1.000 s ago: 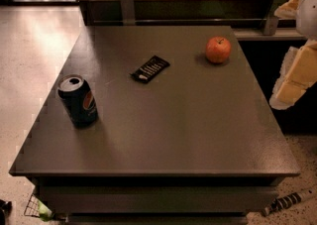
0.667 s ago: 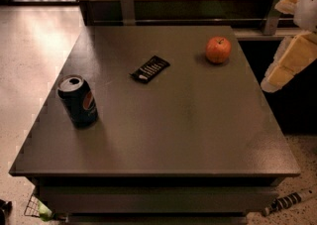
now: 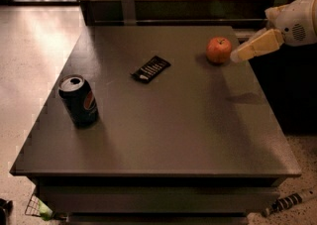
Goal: Move apple near pepsi can
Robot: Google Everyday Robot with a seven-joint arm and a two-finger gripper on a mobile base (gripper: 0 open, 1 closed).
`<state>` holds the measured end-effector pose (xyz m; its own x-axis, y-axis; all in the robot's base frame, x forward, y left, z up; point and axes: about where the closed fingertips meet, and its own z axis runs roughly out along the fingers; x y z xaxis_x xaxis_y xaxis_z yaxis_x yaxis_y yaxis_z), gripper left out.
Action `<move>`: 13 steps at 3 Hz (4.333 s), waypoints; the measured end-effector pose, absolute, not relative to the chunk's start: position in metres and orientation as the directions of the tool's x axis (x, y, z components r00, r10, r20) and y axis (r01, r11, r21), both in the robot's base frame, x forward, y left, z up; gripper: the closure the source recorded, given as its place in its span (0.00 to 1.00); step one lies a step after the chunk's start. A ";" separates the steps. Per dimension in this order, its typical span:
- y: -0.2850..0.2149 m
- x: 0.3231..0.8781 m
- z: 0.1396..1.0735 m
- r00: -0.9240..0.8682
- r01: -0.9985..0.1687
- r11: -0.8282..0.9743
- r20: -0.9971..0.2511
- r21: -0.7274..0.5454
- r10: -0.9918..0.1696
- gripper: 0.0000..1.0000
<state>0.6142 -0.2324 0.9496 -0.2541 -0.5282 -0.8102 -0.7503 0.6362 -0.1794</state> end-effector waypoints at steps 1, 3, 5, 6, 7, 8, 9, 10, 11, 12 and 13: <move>-0.222 0.651 0.933 -0.214 -0.711 0.694 -0.905 -0.114 -0.367 0.00; -0.211 0.692 0.886 -0.152 -0.655 0.756 -0.977 -0.012 -0.148 0.00; -0.200 0.725 0.856 -0.184 -0.699 0.715 -0.971 0.017 -0.156 0.00; -0.194 0.735 0.846 -0.225 -0.726 0.686 -0.958 0.042 -0.179 0.18; -0.190 0.735 0.846 -0.226 -0.732 0.680 -0.957 0.044 -0.180 0.49; -0.187 0.736 0.845 -0.226 -0.735 0.677 -0.957 0.046 -0.181 0.73; -0.183 0.736 0.844 -0.227 -0.739 0.672 -0.957 0.048 -0.181 1.00; -0.182 0.736 0.844 -0.227 -0.740 0.671 -0.957 0.048 -0.181 1.00; -0.175 0.728 0.865 -0.227 -0.752 0.659 -0.941 0.006 -0.250 1.00; -0.166 0.709 0.905 -0.220 -0.765 0.641 -0.909 -0.065 -0.355 1.00; -0.149 0.679 0.941 -0.196 -0.791 0.603 -0.892 -0.102 -0.408 1.00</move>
Offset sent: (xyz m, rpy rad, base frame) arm 0.0805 0.0113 -0.0596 0.4800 -0.2026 -0.1698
